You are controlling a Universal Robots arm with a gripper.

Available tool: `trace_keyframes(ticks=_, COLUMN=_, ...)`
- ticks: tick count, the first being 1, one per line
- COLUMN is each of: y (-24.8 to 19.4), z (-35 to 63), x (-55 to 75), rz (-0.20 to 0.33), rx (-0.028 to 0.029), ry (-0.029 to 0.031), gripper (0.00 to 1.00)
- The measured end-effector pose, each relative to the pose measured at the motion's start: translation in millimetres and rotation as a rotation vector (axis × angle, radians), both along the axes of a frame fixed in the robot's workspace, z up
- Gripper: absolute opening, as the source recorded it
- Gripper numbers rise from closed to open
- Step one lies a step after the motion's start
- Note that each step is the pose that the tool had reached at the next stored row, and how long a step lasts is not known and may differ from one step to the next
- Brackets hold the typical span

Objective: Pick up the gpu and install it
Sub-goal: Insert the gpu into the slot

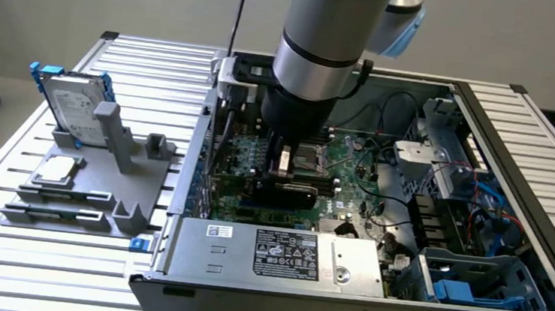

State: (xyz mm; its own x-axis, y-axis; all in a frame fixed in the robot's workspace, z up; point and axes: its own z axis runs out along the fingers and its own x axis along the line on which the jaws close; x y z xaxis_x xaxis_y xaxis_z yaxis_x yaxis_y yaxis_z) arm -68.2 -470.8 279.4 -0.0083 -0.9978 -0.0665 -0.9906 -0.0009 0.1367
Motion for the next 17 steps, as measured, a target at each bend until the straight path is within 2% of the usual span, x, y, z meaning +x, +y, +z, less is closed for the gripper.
trace_keyframes(ticks=3, y=3.2, z=2.0, x=-0.1, rz=0.0, rx=-0.0002, ry=0.0002, gripper=0.2)
trace_keyframes(ticks=4, y=4.2, z=2.2, x=0.0, rz=0.0, rx=-0.0002, ry=0.0002, gripper=0.2)
trace_keyframes(ticks=6, y=6.3, z=2.4, x=0.0, rz=0.0, rx=-0.0001, ry=0.0002, gripper=0.11)
trace_keyframes(ticks=11, y=9.2, z=2.2, x=0.0, rz=0.0, rx=-0.0002, ry=0.0002, gripper=0.11)
trace_keyframes(ticks=17, y=9.6, z=0.0, x=-0.3, rz=0.0, rx=-0.0029, ry=0.0003, gripper=0.11)
